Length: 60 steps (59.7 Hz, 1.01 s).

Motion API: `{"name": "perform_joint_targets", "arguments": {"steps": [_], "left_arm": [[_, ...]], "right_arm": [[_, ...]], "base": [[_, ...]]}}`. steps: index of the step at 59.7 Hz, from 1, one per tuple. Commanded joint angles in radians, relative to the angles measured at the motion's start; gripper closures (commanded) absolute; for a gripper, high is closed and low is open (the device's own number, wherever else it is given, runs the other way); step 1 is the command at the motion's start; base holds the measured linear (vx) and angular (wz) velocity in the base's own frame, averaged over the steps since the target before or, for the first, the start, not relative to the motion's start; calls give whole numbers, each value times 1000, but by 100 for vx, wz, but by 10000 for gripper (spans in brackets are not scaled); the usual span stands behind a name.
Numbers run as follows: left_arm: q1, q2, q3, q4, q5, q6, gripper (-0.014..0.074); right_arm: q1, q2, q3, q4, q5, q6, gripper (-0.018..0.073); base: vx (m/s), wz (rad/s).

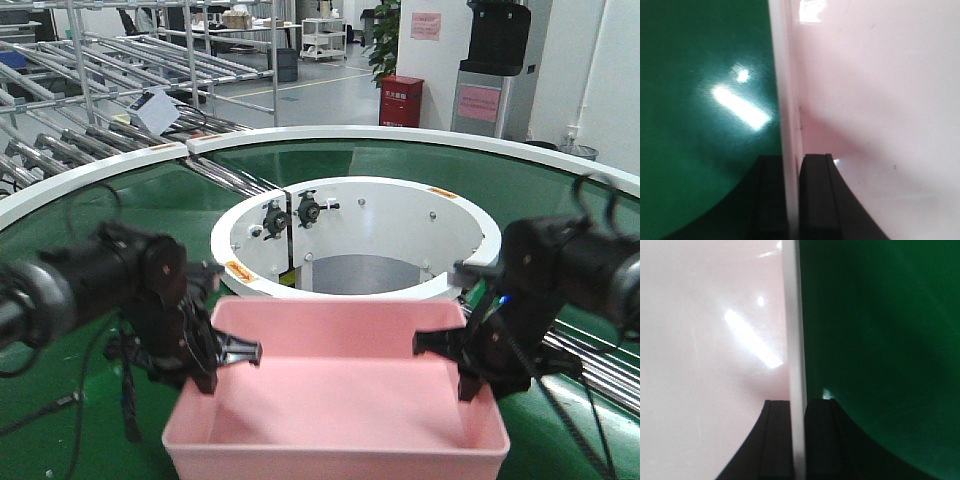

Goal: Grab pink bin and stack on right shelf
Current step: 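Close both grippers on the bin walls and lift it off the conveyor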

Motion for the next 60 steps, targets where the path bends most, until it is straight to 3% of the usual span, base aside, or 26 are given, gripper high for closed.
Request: {"name": "perform_joint_targets", "arguments": {"steps": [1,11,17,18,33,41,60], "left_arm": [[-26,-145,-32,124,45,-77,559],[-131,-311,58,281,84,-249,558],[-197,-419,157,328,79,-324,558],[-236,-474,229,350,73,-372,558],[-391,-712,510,449,26,-629,558],[-429,-783,592,453,-11,-658,558],[-429,-794,611,446,-30,-656,558]], "right_arm": [[18,-142,-23,-78,4,1,457],[106,-294,100,-213,-8,80,457],[157,-385,187,-261,-24,130,457],[184,-429,219,-266,-36,140,457],[298,-583,384,-266,-72,195,457],[306,-619,440,-258,-89,214,457],[306,-622,452,-257,-89,213,457]], "base": [[0,0],[0,0],[0,0],[0,0],[0,0],[0,0],[0,0]]}}
